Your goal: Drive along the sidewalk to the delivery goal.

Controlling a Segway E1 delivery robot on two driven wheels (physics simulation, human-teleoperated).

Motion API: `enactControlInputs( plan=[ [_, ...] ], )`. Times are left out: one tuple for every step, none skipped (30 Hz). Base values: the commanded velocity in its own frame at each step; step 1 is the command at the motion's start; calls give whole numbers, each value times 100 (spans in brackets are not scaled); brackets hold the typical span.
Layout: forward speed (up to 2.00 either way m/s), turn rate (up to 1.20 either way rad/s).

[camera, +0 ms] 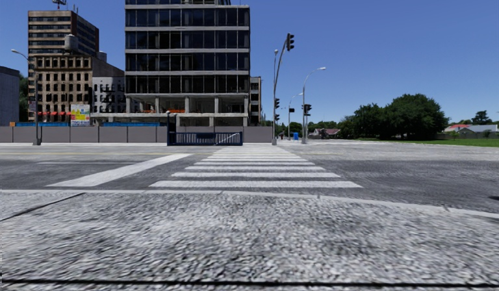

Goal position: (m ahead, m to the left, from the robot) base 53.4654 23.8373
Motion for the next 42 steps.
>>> enactControlInputs(
  plan=[
    [200,0],
    [200,0],
    [200,0],
    [200,0],
    [200,0],
    [200,0],
    [200,0],
    [200,0],
    [200,0],
    [200,0],
    [200,0],
    [200,0],
    [200,0],
    [200,0],
    [200,-33],
    [200,-44],
    [200,-44],
    [200,-43],
    [200,-2],
    [200,0],
    [200,0],
    [200,0],
    [200,0],
    [200,0],
    [200,0],
    [200,0],
    [200,0],
    [200,0],
    [200,0],
    [200,0],
    [200,0],
    [200,0],
    [200,0],
    [200,0],
    [200,0],
    [200,0],
    [200,0],
    [200,0],
    [200,0],
    [200,0],
    [200,0],
    [200,0]
  ],
)
